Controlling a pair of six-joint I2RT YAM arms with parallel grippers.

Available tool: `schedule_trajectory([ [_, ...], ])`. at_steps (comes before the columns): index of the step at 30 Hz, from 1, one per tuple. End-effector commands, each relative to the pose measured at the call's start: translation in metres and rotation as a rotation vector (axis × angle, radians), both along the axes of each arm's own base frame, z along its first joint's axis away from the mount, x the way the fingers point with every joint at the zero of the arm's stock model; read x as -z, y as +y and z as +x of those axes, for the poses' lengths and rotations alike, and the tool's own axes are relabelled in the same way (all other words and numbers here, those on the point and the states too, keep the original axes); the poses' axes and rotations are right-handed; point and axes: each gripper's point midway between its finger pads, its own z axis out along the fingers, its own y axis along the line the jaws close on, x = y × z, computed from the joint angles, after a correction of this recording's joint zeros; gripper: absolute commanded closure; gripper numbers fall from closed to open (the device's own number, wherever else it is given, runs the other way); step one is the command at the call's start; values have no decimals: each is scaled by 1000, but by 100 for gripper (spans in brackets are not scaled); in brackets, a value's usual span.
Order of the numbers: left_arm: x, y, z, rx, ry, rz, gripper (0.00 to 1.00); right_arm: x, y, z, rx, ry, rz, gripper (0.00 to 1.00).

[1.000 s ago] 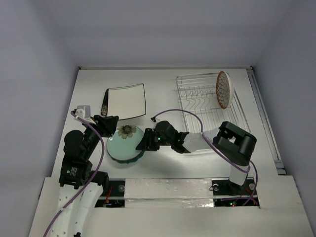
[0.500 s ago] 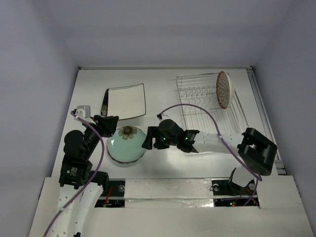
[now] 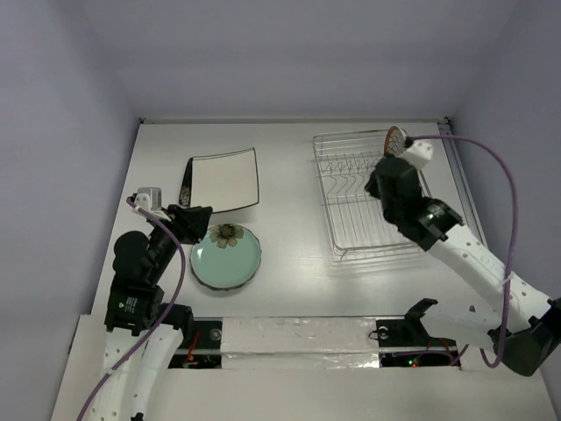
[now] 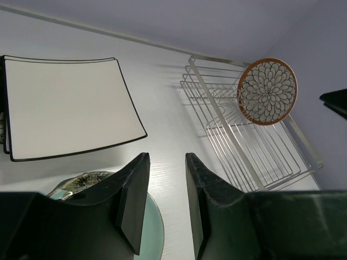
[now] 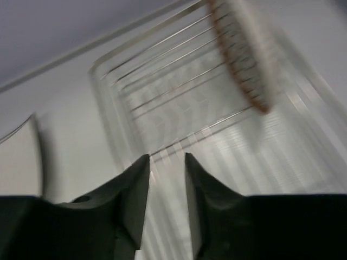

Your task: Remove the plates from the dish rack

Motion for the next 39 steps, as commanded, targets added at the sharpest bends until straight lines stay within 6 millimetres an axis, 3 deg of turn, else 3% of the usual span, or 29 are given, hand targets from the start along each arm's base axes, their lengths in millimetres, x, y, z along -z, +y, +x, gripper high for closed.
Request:
schedule_trajectory([
  [1,-17,-2,1,12,-65,-11,70,-8,-105,15,283,48,-268,58],
  [2,-16,-2,1,13,-65,-11,70,-7,-111,23,281,66,-279,46],
  [4,-17,-4,0,22,-66,-12,70,-21,-123,38,301,79,-324,38],
  [5,-17,-4,0,22,-65,-12,70,-6,-129,49,310,150,-378,37],
  [6,-17,-4,0,22,-66,-13,70,-1,-128,54,296,186,-414,36],
  [7,-17,-6,-1,30,-66,-12,70,-12,-131,63,315,182,-420,36],
  [9,-17,-6,-1,30,-67,-15,70,9,-142,74,348,284,-495,36],
  [10,-18,-8,-3,41,-70,-16,70,4,-147,80,366,286,-499,37],
  [16,-17,-11,-5,52,-68,-18,69,36,-172,101,389,400,-570,40],
  [19,-19,-13,-7,62,-69,-18,69,45,-178,107,405,432,-596,46],
  [22,-18,-15,-8,68,-70,-19,69,52,-176,116,396,450,-612,61],
  [27,-20,-14,-9,67,-76,-22,70,50,-180,120,415,480,-653,80],
  [30,-20,-14,-9,67,-77,-23,69,44,-181,119,409,480,-661,98],
  [34,-21,-14,-10,65,-80,-24,69,30,-183,111,436,474,-687,100],
  [38,-21,-14,-9,68,-81,-24,69,-3,-173,105,443,400,-676,100],
  [39,-21,-14,-9,67,-80,-24,69,-19,-173,104,452,373,-658,100],
])
